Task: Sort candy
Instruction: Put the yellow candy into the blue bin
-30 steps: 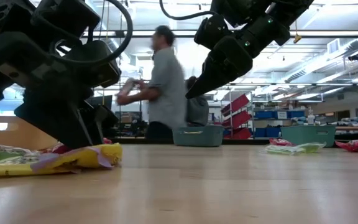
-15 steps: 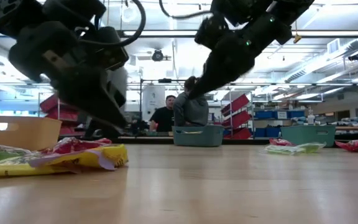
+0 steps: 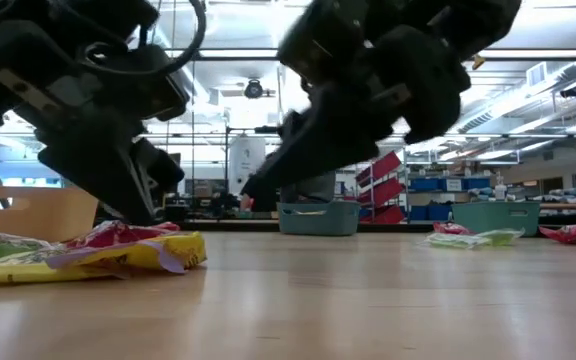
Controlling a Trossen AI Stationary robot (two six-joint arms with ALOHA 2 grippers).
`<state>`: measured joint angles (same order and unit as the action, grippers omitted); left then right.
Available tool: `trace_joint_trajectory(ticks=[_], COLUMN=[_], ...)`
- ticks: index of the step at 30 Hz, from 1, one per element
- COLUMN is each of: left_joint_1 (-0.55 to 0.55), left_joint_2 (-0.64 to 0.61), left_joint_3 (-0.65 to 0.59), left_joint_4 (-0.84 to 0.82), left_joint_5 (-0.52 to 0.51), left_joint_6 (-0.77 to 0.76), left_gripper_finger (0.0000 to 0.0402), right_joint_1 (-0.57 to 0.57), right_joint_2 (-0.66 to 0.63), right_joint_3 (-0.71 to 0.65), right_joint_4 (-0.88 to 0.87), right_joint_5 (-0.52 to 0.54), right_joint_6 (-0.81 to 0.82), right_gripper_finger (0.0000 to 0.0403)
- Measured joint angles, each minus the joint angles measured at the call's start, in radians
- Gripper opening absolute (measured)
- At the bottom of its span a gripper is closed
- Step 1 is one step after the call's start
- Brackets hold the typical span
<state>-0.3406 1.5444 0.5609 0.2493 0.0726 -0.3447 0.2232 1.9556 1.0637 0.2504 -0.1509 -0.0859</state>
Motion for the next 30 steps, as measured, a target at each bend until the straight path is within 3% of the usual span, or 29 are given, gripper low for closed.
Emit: trace_joint_trajectory(ticks=[6, 13, 18, 24, 30], left_joint_1=[-0.057, -0.118, -0.153, -0.168, -0.17], left_joint_2=[0.0, 0.0, 0.0, 0.0, -0.01], left_joint_3=[0.0, 0.0, 0.0, 0.0, 0.0], left_joint_4=[-0.02, -0.015, -0.006, 0.026, 0.017], left_joint_5=[-0.105, -0.199, -0.273, -0.332, -0.353], left_joint_6=[-0.03, -0.101, -0.136, -0.145, -0.134], left_gripper_finger=[0.0002, 0.0001, 0.0001, 0.0001, 0.0001], right_joint_1=[0.024, 0.036, 0.04, 0.04, 0.036], right_joint_2=[0.117, 0.188, 0.203, 0.217, 0.197], right_joint_3=[0.12, 0.178, 0.179, 0.18, 0.179], right_joint_4=[-0.005, -0.028, -0.033, -0.005, -0.036], right_joint_5=[0.001, 0.0, 0.016, 0.026, 0.109], right_joint_6=[-0.028, -0.053, -0.076, -0.098, -0.096], right_gripper_finger=[0.0169, 0.0167, 0.013, 0.0022, 0.0006])
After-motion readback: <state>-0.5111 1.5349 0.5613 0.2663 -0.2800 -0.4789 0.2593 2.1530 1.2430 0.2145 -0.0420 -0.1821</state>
